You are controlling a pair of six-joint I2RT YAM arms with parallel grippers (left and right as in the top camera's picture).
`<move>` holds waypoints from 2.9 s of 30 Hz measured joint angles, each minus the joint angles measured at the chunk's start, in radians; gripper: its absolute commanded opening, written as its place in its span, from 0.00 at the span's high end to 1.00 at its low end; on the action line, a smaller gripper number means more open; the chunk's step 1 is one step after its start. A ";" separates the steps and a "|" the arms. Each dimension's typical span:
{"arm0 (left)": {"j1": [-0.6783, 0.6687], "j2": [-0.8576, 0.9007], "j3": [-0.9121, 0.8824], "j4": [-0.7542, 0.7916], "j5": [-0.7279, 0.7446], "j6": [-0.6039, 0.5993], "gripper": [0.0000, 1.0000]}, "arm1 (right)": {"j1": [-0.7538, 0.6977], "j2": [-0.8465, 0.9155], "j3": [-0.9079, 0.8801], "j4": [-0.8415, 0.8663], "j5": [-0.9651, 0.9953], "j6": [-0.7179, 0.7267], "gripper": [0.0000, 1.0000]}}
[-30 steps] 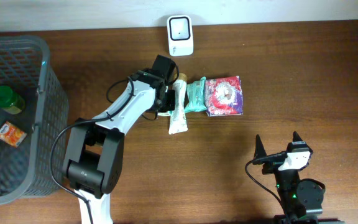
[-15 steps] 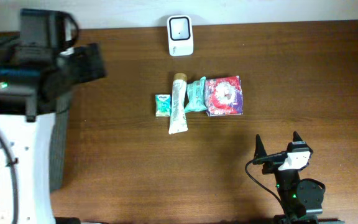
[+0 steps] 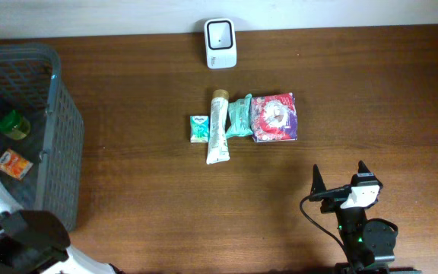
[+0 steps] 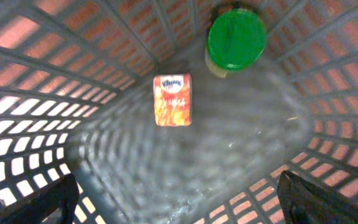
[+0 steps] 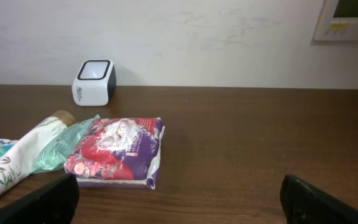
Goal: Scan the item barcode
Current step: 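Grasp the orange Kleenex pack in the basket with the left gripper, then carry the orange Kleenex pack to the scanner and place it below the green pack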
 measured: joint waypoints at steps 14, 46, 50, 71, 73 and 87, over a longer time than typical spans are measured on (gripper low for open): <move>0.001 0.193 -0.378 0.436 -0.082 -0.014 0.21 | 0.000 0.000 0.000 0.000 0.000 0.001 0.01; -0.619 -0.363 -0.157 0.282 0.550 0.172 1.00 | 0.000 0.000 0.000 0.000 0.000 0.000 0.02; -0.903 -0.186 -0.157 0.278 0.322 0.190 1.00 | 0.000 0.000 0.000 0.000 0.000 0.001 0.01; -1.259 0.418 -0.158 0.320 0.159 -0.212 0.74 | 0.000 0.000 0.000 0.000 0.000 0.001 0.02; -1.259 0.418 -0.155 0.332 0.139 -0.208 0.69 | 0.000 0.000 0.000 0.000 0.000 0.000 0.01; -0.953 0.319 0.961 -0.275 -0.030 0.029 0.01 | 0.000 0.001 0.000 0.000 0.000 0.001 0.01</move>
